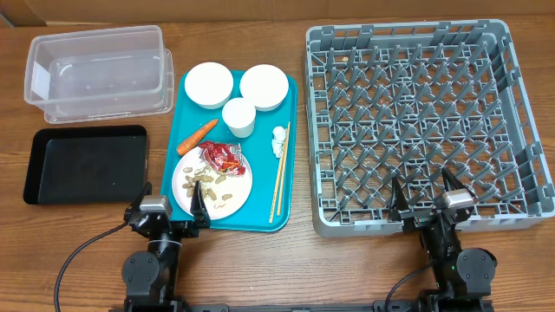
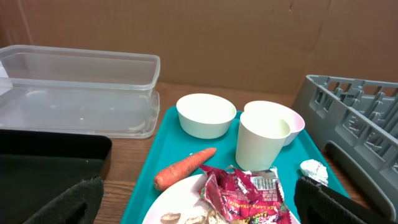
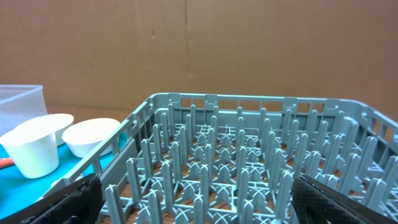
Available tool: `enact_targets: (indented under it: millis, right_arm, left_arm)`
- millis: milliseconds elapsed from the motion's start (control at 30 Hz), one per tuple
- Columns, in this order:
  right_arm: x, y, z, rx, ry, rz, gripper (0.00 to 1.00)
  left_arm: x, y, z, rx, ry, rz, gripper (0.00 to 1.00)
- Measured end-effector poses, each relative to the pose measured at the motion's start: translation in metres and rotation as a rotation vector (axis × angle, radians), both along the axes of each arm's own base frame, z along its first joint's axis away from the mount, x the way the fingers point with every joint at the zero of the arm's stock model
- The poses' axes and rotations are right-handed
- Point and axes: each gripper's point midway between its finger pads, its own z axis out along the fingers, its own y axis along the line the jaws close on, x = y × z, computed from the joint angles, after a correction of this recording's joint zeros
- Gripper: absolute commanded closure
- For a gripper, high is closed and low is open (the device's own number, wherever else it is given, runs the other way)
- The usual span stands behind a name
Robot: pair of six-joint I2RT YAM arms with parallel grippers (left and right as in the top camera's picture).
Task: Sort waste into correct bins and load items into the dishwasher
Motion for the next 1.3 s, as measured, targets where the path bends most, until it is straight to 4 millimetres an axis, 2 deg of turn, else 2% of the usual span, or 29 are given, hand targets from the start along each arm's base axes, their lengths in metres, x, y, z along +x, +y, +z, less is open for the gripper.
enact_targets:
  millis: [233, 367, 433, 500, 600, 767, 967, 1200, 1300]
  right_arm:
    - [0.001, 0.0, -0.009, 0.068, 0.051, 0.0, 0.0]
    - [0.002, 0.0, -0.026, 0.081, 0.132, -0.003, 0.0]
    - [0.003, 0.0, -0.025, 0.087, 0.163, -0.005, 0.0]
    - [0.005, 0.0, -0.015, 0.087, 0.169, -0.005, 0.0]
    - [0.009, 0.0, 0.012, 0.09, 0.163, -0.005, 0.0]
    - [0.017, 0.0, 0.033, 0.091, 0.264, -0.01, 0.0]
    - [0.024, 0.0, 0.049, 0.089, 0.425, -0.017, 0.0]
    - [0.024, 0.007, 0.059, 0.096, 0.625, 0.01, 0.0]
    - [0.023, 0.014, 0.064, 0.109, 0.669, 0.049, 0.0]
  left_arm:
    - [-0.001, 0.001, -0.003, -0.015, 0.018, 0.006, 0.0]
    - [-0.005, 0.001, -0.004, -0.023, 0.068, 0.01, 0.0]
    - [-0.008, 0.001, -0.007, -0.025, 0.099, 0.011, 0.0]
    - [-0.01, 0.001, -0.007, -0.025, 0.131, 0.011, 0.0]
    - [-0.011, 0.001, 0.008, -0.025, 0.154, 0.011, 0.0]
    - [-0.006, 0.001, 0.029, -0.025, 0.218, 0.012, 0.0]
    - [0.005, 0.001, 0.05, -0.024, 0.352, 0.013, 0.0]
    - [0.009, 0.001, 0.063, -0.022, 0.594, 0.016, 0.0]
    - [0.013, 0.001, 0.08, -0.022, 0.655, 0.016, 0.0]
